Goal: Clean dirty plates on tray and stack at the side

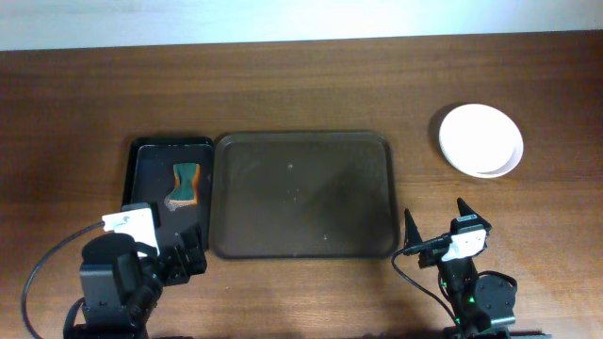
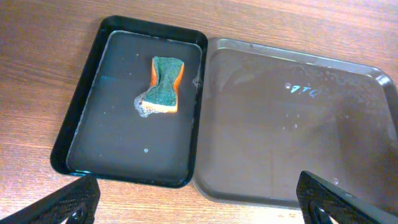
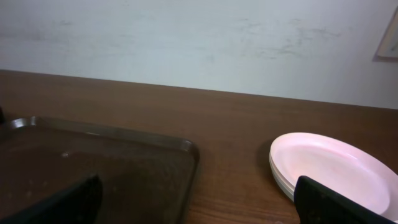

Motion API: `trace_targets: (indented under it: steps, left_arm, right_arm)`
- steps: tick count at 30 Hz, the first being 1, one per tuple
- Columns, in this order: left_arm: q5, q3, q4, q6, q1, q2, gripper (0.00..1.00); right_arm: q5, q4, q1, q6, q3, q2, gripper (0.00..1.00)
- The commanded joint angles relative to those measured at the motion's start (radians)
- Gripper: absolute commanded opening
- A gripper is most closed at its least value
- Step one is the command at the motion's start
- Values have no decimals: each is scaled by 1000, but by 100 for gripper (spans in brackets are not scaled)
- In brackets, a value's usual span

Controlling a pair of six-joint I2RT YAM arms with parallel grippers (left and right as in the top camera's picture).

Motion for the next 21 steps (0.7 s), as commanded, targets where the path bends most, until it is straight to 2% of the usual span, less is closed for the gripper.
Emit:
trace_targets:
  steps: [1, 10, 13, 16, 18, 21]
  left_arm:
    - [8, -2, 0, -5, 3, -3, 100]
    - [8, -2, 0, -5, 3, -5, 99]
    - [-35, -53, 20, -5, 4, -63, 99]
    - [-37, -246, 235, -1, 5, -204, 99]
    - [-33, -433, 451, -1, 5, -333, 99]
    - [-22, -595, 664, 0, 5, -447, 100]
  right_arm:
    - [-18, -4, 8, -6, -5, -8, 99]
    - [-18, -4, 8, -6, -5, -8, 99]
    - [-18, -4, 8, -6, -5, -8, 99]
    - [-18, -4, 8, -6, -5, -8, 99]
    - [-18, -4, 8, -6, -5, -8, 99]
    - [-17, -4, 8, -6, -5, -8, 99]
